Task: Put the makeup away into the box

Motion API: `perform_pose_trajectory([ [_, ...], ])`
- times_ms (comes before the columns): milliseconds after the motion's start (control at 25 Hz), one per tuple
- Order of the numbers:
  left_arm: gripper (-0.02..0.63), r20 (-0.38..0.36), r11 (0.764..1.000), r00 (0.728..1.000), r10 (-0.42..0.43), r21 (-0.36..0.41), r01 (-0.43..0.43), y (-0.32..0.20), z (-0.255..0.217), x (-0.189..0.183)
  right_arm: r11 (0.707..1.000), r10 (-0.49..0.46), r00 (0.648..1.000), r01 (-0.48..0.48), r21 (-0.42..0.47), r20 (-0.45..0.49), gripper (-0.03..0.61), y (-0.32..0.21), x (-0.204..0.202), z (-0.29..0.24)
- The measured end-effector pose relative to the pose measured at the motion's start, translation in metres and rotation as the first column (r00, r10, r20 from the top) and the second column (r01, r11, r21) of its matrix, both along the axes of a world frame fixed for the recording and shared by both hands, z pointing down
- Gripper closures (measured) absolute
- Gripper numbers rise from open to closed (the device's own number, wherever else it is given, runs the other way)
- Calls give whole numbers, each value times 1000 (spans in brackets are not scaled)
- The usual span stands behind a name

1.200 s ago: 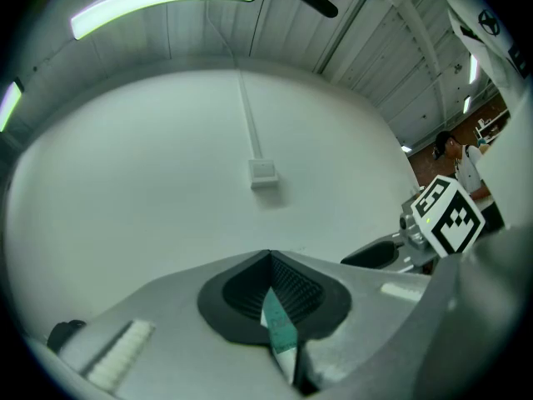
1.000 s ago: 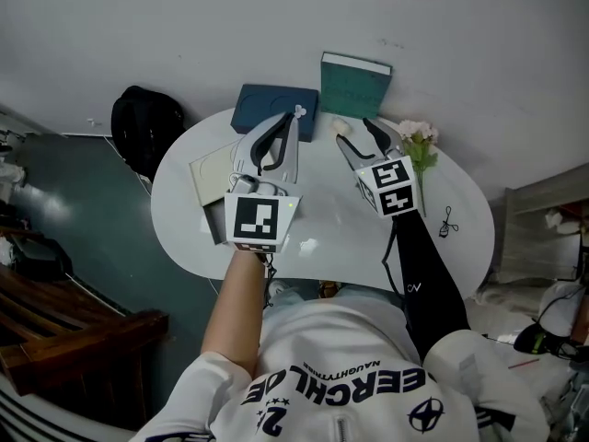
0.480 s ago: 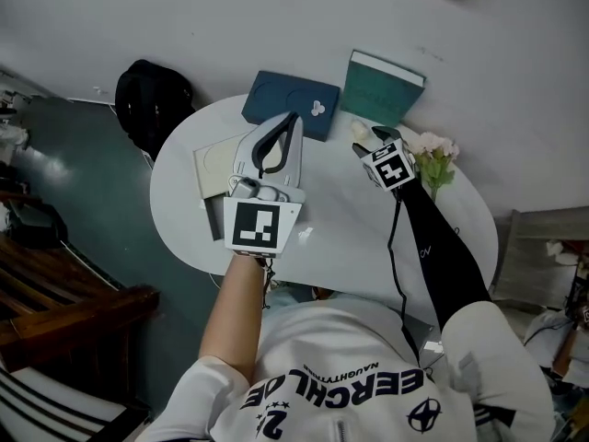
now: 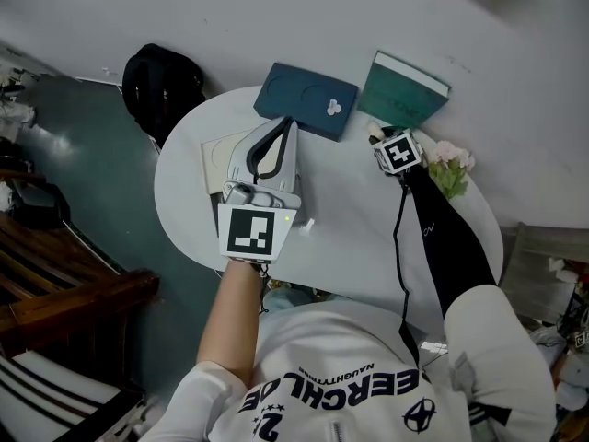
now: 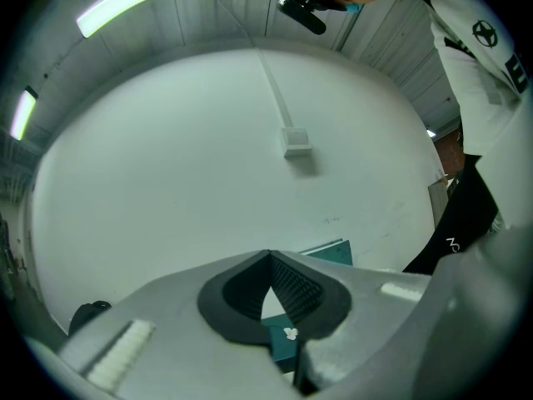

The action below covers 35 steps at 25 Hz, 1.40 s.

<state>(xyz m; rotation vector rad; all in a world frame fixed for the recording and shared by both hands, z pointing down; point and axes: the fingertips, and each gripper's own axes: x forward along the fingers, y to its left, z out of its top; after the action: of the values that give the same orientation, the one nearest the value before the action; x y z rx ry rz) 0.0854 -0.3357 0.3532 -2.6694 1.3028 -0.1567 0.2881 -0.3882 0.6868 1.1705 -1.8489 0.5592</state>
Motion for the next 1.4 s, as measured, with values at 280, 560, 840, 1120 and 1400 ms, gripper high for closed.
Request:
perform_pose_trajectory([
  [280, 612, 8, 1000, 1000, -6, -2, 6, -6, 1, -4, 1000, -16, 1000, 16, 9, 4, 411, 2, -4, -3],
  [560, 612, 2, 1000, 1000, -6, 2, 6, -3, -2, -6, 988, -3, 999, -4, 156, 45, 411, 7, -13, -55],
  [840, 612, -24, 1000, 1000, 8, 14, -7, 5, -15, 0, 930, 58, 991, -98, 354, 124, 411, 28, -19, -140],
  [1120, 612, -26, 998, 998, 55, 25, -54, 23, -22, 10, 829, 120, 973, -208, 519, 197, 408, 76, -21, -219],
  [1400, 612, -24, 997, 997, 74, 23, -73, 37, -23, 15, 725, 122, 967, -241, 645, 224, 405, 120, -23, -283],
])
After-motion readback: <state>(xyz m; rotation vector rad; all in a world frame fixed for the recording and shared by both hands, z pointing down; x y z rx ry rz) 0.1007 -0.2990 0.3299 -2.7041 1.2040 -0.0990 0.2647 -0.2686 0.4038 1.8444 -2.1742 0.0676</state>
